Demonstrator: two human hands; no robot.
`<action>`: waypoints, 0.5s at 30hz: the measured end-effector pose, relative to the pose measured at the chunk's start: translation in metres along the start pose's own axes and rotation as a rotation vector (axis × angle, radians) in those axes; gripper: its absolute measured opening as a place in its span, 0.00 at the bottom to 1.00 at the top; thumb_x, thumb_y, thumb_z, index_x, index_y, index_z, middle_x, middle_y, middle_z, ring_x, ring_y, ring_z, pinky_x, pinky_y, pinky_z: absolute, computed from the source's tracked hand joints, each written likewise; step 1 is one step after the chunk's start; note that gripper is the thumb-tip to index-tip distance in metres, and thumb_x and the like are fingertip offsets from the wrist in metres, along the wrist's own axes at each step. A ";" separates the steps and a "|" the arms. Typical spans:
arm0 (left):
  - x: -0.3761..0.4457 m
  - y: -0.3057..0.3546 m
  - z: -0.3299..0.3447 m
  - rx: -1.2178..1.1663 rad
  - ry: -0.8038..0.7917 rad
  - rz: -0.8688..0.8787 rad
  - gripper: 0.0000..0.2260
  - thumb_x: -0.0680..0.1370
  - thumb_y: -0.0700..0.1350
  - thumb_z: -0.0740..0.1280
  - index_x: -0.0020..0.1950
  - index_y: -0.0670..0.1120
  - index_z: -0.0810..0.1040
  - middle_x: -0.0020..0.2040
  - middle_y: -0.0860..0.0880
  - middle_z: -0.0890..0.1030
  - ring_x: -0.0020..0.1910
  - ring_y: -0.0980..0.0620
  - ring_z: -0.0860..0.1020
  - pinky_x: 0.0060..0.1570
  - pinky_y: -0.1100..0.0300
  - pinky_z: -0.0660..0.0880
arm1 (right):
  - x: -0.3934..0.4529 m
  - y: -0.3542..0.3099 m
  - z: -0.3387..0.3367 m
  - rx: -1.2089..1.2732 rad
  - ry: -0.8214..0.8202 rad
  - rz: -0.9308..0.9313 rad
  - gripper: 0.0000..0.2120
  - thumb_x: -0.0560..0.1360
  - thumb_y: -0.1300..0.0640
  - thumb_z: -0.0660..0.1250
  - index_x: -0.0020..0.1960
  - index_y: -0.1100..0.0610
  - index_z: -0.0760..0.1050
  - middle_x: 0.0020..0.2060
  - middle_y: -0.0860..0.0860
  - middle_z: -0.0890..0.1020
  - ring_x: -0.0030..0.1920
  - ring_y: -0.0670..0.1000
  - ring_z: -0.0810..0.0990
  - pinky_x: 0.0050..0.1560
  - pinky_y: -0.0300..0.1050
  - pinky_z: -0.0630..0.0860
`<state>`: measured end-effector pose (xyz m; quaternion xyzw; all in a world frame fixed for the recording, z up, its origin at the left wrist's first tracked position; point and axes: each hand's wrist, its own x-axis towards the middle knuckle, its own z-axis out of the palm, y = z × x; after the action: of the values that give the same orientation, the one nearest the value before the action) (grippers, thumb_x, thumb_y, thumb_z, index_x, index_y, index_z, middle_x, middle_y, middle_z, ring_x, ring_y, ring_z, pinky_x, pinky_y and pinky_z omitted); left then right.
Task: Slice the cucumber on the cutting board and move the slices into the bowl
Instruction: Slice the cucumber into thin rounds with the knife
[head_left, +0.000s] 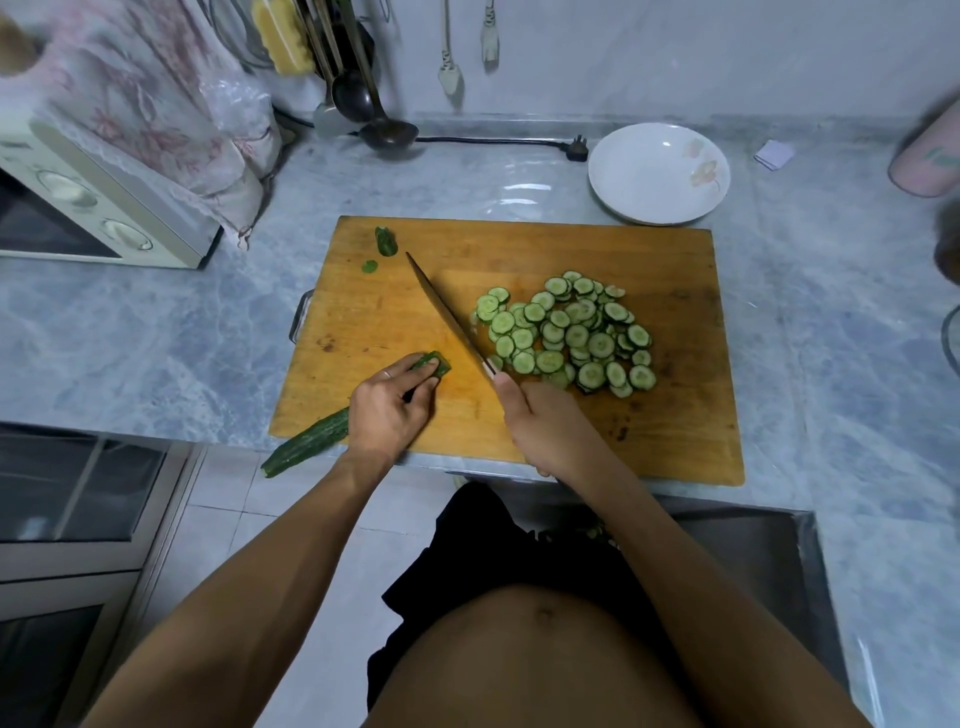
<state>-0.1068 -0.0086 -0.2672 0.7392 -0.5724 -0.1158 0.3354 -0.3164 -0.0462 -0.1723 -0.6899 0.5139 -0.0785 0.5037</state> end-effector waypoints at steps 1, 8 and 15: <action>0.001 -0.001 -0.001 0.000 -0.004 -0.002 0.11 0.73 0.47 0.71 0.55 0.49 0.85 0.57 0.48 0.83 0.52 0.50 0.83 0.51 0.55 0.81 | -0.003 -0.001 0.001 -0.012 -0.008 -0.022 0.28 0.84 0.41 0.47 0.35 0.59 0.68 0.30 0.58 0.71 0.29 0.55 0.70 0.34 0.47 0.66; 0.003 0.001 -0.002 0.017 -0.024 -0.022 0.13 0.74 0.51 0.66 0.53 0.48 0.86 0.57 0.48 0.84 0.54 0.48 0.82 0.52 0.54 0.80 | -0.016 -0.008 0.013 -0.114 0.009 -0.103 0.25 0.84 0.43 0.50 0.33 0.56 0.65 0.30 0.53 0.71 0.33 0.52 0.70 0.37 0.47 0.62; 0.002 0.002 0.000 0.008 -0.022 -0.049 0.18 0.73 0.54 0.61 0.52 0.47 0.86 0.59 0.48 0.83 0.54 0.49 0.82 0.51 0.55 0.80 | -0.021 -0.007 0.017 -0.117 -0.016 -0.113 0.26 0.84 0.43 0.48 0.33 0.54 0.65 0.31 0.52 0.71 0.38 0.54 0.71 0.39 0.46 0.62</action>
<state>-0.1080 -0.0111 -0.2652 0.7531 -0.5581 -0.1297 0.3232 -0.3107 -0.0197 -0.1661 -0.7468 0.4737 -0.0714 0.4613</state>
